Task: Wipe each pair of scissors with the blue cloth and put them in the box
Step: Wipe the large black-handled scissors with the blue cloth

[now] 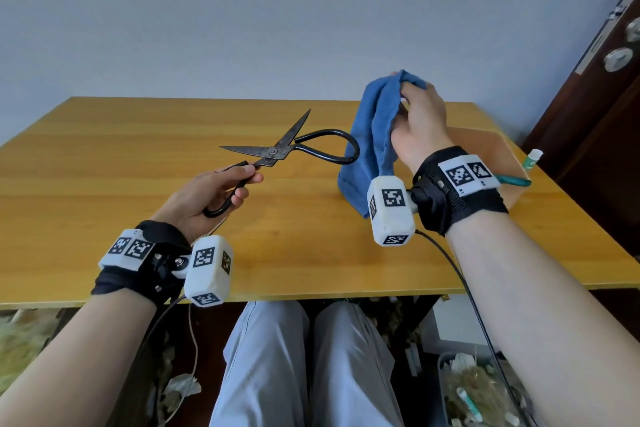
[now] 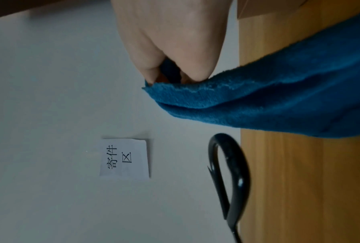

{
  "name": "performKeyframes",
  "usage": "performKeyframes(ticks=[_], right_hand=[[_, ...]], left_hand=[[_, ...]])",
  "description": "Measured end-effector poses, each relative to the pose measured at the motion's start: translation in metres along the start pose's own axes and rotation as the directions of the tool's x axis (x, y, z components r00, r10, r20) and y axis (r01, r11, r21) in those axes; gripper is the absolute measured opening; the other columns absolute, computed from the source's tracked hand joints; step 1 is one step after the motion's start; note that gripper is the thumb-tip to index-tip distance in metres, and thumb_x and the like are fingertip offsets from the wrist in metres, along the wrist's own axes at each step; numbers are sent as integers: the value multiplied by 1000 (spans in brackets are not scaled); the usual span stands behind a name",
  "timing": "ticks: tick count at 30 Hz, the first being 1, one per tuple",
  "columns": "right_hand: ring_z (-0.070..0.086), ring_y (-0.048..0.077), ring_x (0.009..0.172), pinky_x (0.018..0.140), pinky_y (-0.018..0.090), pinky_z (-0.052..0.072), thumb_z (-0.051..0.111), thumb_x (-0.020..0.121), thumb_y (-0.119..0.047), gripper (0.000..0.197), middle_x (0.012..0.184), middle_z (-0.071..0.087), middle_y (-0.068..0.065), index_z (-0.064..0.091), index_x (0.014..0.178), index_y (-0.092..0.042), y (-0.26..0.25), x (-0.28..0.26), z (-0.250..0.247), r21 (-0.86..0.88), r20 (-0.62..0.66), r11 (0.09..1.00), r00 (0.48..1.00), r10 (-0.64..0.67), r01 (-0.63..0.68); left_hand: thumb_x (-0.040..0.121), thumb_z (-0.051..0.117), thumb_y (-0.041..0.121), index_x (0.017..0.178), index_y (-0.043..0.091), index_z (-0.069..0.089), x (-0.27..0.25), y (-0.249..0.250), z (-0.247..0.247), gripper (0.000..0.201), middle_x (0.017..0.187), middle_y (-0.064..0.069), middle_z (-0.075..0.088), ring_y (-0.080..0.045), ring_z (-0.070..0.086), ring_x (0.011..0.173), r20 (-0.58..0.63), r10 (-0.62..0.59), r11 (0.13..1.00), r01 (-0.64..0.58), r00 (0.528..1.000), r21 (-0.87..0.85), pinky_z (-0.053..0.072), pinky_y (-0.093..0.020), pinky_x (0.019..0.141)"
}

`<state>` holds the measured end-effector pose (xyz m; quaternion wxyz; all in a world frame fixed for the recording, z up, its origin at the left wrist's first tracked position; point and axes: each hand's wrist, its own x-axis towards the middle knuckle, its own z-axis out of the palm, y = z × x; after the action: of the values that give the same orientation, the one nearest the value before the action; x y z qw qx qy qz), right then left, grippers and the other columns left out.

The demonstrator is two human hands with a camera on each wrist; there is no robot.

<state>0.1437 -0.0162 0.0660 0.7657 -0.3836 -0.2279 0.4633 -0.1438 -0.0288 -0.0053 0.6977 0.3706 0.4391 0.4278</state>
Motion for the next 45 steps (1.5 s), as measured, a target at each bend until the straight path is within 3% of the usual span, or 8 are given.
performKeyframes(ticks=[3, 11, 18, 21, 25, 30, 34, 45], right_hand=[[64, 17, 74, 63, 26, 55, 54, 94, 1, 16, 92, 64, 9, 57, 107, -7, 0, -1, 1, -154, 46, 988, 999, -24, 31], [41, 11, 49, 53, 27, 35, 51, 91, -17, 22, 57, 43, -6, 51, 69, -17, 27, -11, -13, -398, 47, 910, 987, 151, -120], [65, 18, 72, 69, 34, 52, 70, 92, -27, 21, 81, 68, 7, 71, 97, -7, 50, -27, -19, -581, 258, 812, 958, 125, 51], [64, 26, 71, 63, 38, 51, 73, 89, -23, 25, 85, 68, 18, 69, 103, -3, 60, -37, -15, -628, 342, 766, 933, 115, 136], [68, 16, 82, 71, 30, 55, 76, 86, -24, 13, 92, 72, 3, 69, 95, -18, 78, -41, -8, -729, 422, 603, 907, 22, 325], [58, 11, 63, 55, 18, 42, 80, 82, -23, 13, 72, 67, 1, 75, 82, -11, 94, -43, -4, -769, 516, 450, 856, 20, 453], [54, 10, 65, 62, 27, 44, 81, 78, -17, 10, 72, 63, -3, 72, 80, -17, 104, -43, -2, -795, 535, 320, 844, -33, 516], [63, 11, 80, 72, 28, 48, 82, 77, -18, 7, 81, 70, -9, 76, 77, -21, 111, -42, 0, -783, 566, 306, 824, -13, 542]], left_hand=[[95, 62, 13, 105, 6, 64, -1, 3, 0, 12, 85, -4, 70, -7, 47, 50, -5, 15, 1000, -15, 1000, 3, 43, -13, 43], [96, 62, 9, 110, 2, 64, -3, -5, -1, 16, 89, -9, 72, -12, 50, 55, -75, 123, 992, -120, 990, 41, 46, -17, 48], [95, 66, 11, 113, 4, 67, 3, -18, -1, 19, 93, -9, 74, -15, 62, 65, -163, 163, 986, -157, 973, 48, 54, -22, 60], [95, 67, 11, 110, 6, 68, 3, -25, 1, 16, 91, -8, 75, -17, 68, 73, -164, 164, 986, -157, 973, 58, 58, -23, 67], [94, 67, 10, 111, 6, 67, 0, -33, 5, 17, 91, -10, 74, -20, 69, 77, -132, 160, 986, -151, 978, 76, 57, -24, 69], [92, 69, 9, 108, 6, 68, -3, -39, 10, 17, 90, -12, 72, -21, 68, 76, -128, 158, 986, -149, 979, 78, 57, -25, 69], [91, 70, 9, 109, 6, 68, -5, -42, 13, 18, 87, -12, 72, -20, 67, 72, -132, 154, 987, -146, 979, 70, 57, -25, 66], [91, 70, 8, 101, 7, 68, -10, -41, 20, 10, 83, -12, 70, -20, 64, 63, -144, 157, 984, -143, 977, 107, 55, -24, 59]])
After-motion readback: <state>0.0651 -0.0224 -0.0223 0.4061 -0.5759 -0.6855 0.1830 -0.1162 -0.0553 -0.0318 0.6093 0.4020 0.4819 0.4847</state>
